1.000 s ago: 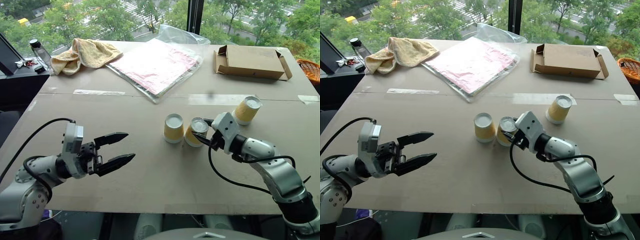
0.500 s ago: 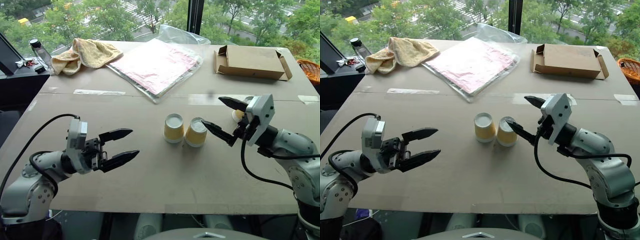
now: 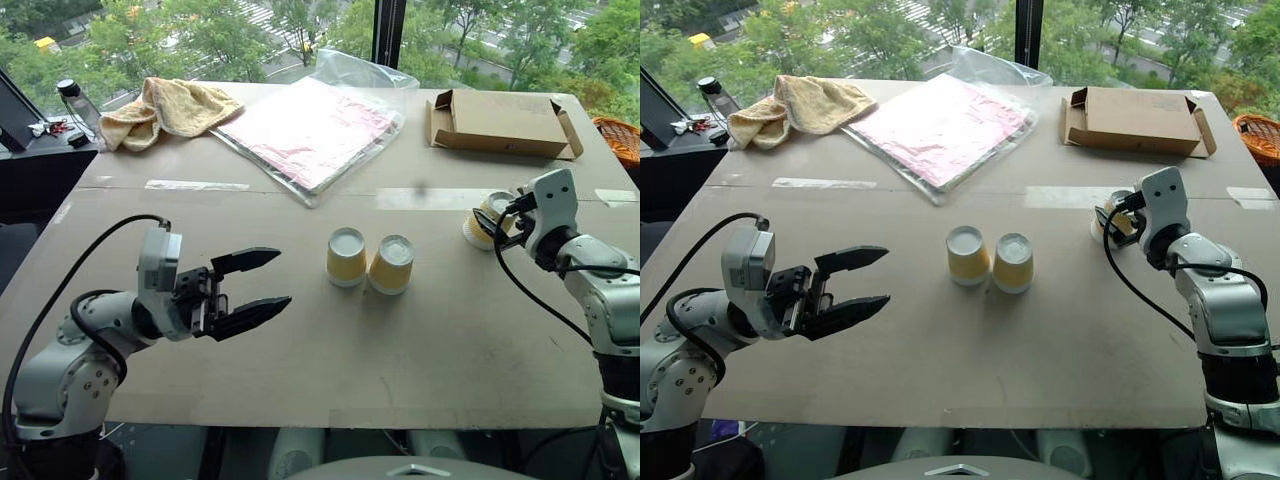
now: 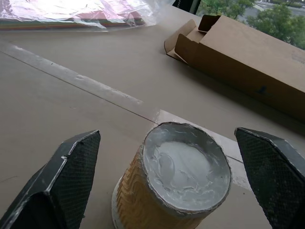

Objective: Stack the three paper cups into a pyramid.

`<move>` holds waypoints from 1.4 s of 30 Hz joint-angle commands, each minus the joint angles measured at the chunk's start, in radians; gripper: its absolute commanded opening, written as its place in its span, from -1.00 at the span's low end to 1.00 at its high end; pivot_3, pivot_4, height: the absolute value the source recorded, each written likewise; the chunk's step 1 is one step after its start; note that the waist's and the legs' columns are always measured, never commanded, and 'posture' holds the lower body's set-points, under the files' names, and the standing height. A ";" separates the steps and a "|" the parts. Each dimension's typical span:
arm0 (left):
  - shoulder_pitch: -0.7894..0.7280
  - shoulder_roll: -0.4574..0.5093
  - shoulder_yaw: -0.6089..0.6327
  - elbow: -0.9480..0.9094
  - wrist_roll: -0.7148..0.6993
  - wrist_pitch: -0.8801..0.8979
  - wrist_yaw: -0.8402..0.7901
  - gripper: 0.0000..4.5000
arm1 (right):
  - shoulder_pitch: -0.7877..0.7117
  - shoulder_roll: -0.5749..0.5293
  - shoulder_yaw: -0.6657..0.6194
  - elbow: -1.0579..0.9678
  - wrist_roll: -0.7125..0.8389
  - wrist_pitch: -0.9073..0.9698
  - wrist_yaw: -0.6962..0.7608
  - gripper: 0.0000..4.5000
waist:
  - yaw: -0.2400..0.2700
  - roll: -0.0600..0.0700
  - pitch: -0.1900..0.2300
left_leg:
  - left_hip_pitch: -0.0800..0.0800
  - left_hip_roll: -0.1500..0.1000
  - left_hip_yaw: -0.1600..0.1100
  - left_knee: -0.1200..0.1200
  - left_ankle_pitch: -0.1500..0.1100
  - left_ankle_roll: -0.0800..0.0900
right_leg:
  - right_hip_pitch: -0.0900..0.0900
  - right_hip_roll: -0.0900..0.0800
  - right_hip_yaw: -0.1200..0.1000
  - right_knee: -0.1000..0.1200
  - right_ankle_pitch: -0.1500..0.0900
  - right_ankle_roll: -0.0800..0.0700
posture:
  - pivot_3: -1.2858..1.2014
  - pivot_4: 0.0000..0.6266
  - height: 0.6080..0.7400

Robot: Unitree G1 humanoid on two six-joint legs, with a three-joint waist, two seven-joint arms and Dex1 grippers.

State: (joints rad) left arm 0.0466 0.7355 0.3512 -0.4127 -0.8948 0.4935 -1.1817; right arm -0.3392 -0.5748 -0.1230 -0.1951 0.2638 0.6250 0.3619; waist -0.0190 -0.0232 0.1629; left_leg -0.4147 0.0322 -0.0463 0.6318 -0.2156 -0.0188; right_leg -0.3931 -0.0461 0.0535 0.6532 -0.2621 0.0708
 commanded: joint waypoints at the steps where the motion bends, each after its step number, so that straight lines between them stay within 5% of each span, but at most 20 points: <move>1: 0.005 0.000 0.004 -0.049 -0.023 -0.008 0.000 1.00 | -0.035 0.018 -0.041 0.040 -0.001 -0.028 -0.013 0.98 | 0.000 0.000 0.000 | 0.000 0.000 0.000 0.000 0.000 0.000 | 0.000 0.000 0.000 0.000 0.000 0.000 | 0.03 -0.52 1.00; 4: 0.001 -0.004 0.005 -0.057 -0.029 -0.009 0.010 1.00 | -0.044 0.040 -0.055 0.068 0.017 -0.025 -0.005 0.98 | 0.001 0.000 0.000 | 0.000 0.000 0.000 0.001 0.000 0.000 | 0.000 0.000 0.000 0.002 0.000 0.000 | 0.03 -0.52 1.00; 7: -0.004 -0.008 0.001 -0.065 -0.037 -0.009 0.019 1.00 | -0.047 0.049 -0.063 0.088 0.021 -0.043 0.003 0.68 | 0.002 0.000 0.000 | 0.000 0.000 0.000 0.001 0.000 0.000 | 0.000 0.000 0.000 0.002 0.000 0.000 | 0.03 -0.52 1.00; 9: -0.003 -0.010 0.001 -0.067 -0.042 -0.007 0.022 1.00 | -0.045 0.048 -0.068 0.084 0.027 -0.050 0.009 0.22 | 0.002 0.000 0.000 | 0.000 0.000 0.000 0.001 0.000 0.000 | 0.000 0.000 0.000 0.002 0.000 0.000 | 0.03 -0.52 1.00; 11: 0.001 -0.015 0.000 -0.066 -0.043 -0.006 0.027 1.00 | -0.038 0.039 -0.072 0.066 0.037 -0.061 0.028 -0.01 | 0.002 0.000 0.000 | 0.000 0.000 0.000 0.001 0.000 0.000 | 0.000 0.000 0.000 0.002 0.000 0.000 | 0.03 -0.52 1.00; 21: 0.021 -0.106 0.026 0.027 0.029 -0.153 -0.005 1.00 | -0.160 0.009 -0.054 -0.241 0.281 0.109 0.158 -0.01 | -0.003 0.003 0.002 | 0.001 0.000 0.000 0.001 0.000 0.000 | 0.000 0.000 0.000 0.003 0.000 0.000 | 0.03 -0.52 1.00; 27: 0.104 -0.043 0.131 0.166 -0.022 -0.148 -0.160 1.00 | -0.294 0.027 0.086 -0.375 0.404 0.273 0.180 -0.01 | -0.013 0.000 0.000 | 0.000 0.001 -0.002 0.000 0.000 0.000 | -0.001 0.001 -0.002 0.003 -0.001 -0.002 | 0.03 -0.52 1.00; 42: 0.133 -0.043 0.183 0.195 -0.052 -0.112 -0.164 1.00 | -0.312 0.043 0.286 -0.344 0.291 0.271 0.173 -0.01 | -0.018 0.000 0.000 | 0.000 0.001 -0.002 0.001 0.000 0.000 | -0.001 0.001 -0.001 0.003 -0.001 -0.001 | 0.03 -0.52 1.00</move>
State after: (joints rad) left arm 0.1717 0.6934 0.5070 -0.1857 -0.9255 0.3831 -1.3480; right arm -0.6466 -0.5337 0.1597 -0.5306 0.5764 0.9272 0.5357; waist -0.0373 -0.0236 0.1626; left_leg -0.4147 0.0333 -0.0480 0.6329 -0.2156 -0.0187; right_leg -0.3943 -0.0453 0.0521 0.6566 -0.2630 0.0694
